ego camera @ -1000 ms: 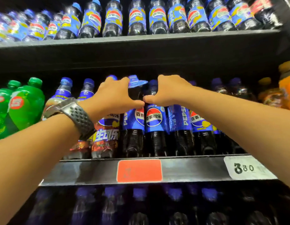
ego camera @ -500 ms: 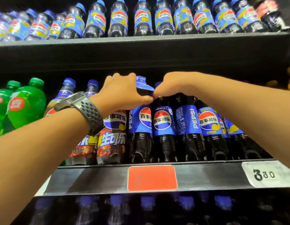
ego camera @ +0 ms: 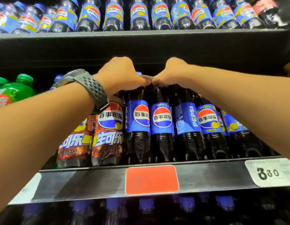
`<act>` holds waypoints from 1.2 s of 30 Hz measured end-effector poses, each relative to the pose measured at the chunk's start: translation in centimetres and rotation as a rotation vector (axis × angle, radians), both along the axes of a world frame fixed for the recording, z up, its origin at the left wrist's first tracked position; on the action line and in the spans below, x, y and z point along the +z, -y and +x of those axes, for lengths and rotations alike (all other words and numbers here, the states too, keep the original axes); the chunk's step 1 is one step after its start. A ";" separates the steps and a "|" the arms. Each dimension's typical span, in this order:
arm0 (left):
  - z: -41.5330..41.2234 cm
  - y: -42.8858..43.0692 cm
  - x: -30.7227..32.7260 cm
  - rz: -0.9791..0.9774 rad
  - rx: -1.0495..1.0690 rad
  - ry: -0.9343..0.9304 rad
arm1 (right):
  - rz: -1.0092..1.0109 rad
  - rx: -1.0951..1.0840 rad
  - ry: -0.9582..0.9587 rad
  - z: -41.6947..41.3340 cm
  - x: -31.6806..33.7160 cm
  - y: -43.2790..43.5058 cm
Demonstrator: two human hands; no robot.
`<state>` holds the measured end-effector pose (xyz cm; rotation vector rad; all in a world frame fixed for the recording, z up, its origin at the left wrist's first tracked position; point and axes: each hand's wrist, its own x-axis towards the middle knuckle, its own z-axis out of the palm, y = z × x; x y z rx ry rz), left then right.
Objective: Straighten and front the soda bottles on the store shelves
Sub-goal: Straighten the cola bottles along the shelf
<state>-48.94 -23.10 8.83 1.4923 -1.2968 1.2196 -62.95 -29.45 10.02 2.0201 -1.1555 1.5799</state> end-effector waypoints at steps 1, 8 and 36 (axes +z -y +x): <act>0.0 0.1 0.0 0.005 0.000 0.004 | 0.007 0.021 0.003 -0.3 0.0 -0.1; -0.2 -0.7 0.2 0.139 -0.062 -0.060 | 0.076 0.195 -0.073 -2.2 0.0 -1.0; -3.8 -0.7 -2.2 0.133 -0.075 0.347 | -0.108 0.040 0.096 -4.1 0.4 -1.1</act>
